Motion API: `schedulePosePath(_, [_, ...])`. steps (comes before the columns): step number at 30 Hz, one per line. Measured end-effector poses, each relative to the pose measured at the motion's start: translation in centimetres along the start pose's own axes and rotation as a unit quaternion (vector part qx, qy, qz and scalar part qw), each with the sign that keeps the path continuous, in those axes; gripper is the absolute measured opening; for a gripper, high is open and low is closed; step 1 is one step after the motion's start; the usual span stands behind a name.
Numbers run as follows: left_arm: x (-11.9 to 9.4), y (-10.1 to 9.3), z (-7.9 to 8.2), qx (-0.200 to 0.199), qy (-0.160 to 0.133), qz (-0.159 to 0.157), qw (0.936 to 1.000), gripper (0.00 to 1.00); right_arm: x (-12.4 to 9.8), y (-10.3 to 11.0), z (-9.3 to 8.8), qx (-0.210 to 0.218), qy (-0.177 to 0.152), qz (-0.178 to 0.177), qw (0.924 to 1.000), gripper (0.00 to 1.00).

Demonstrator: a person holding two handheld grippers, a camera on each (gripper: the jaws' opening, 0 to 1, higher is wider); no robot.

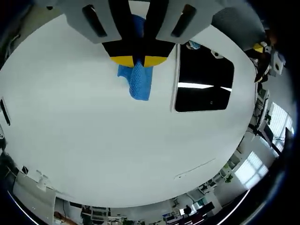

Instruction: Wipe the mirror surface with the cleaning cloth until all visible marks leave the cleaned area.

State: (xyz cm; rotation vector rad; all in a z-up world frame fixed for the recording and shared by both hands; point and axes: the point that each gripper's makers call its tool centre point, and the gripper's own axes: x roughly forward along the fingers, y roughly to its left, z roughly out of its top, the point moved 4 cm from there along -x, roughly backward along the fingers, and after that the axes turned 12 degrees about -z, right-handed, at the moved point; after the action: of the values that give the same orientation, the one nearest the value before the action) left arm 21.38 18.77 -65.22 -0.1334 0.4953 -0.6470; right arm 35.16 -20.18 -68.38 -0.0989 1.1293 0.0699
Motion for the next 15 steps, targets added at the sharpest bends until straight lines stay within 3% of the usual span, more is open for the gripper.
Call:
schedulePosePath(6, [0.2, -0.2, -0.1, 0.001, 0.003, -0.006, 1.0, 0.99, 1.6, 2.1, -0.3, -0.045, 0.006, 0.005, 0.999, 0.0])
schedulePosePath(9, [0.2, -0.4, 0.0, 0.002, 0.002, -0.005, 1.0, 0.99, 2.4, 1.9, -1.8, -0.048, 0.021, -0.005, 0.9986, 0.0])
schedulePosePath(10, [0.2, -0.3, 0.0, 0.002, 0.001, -0.005, 1.0, 0.99, 2.1, 2.0, -1.3, -0.049, -0.013, 0.011, 0.9987, 0.0])
schedulePosePath(12, [0.1, -0.2, 0.0, -0.003, -0.001, -0.003, 1.0, 0.99, 1.8, 1.6, -1.6, -0.035, 0.003, 0.014, 0.9993, 0.0])
schedulePosePath(14, [0.1, 0.0, -0.2, -0.007, 0.001, 0.0, 1.0, 0.99, 1.7, 1.2, -1.4, -0.069, -0.007, 0.004, 0.9976, 0.02])
schedulePosePath(15, [-0.2, 0.5, -0.2, -0.038, -0.011, 0.013, 0.9992, 0.99, 1.5, 1.3, -1.4, -0.076, -0.011, 0.004, 0.997, 0.04])
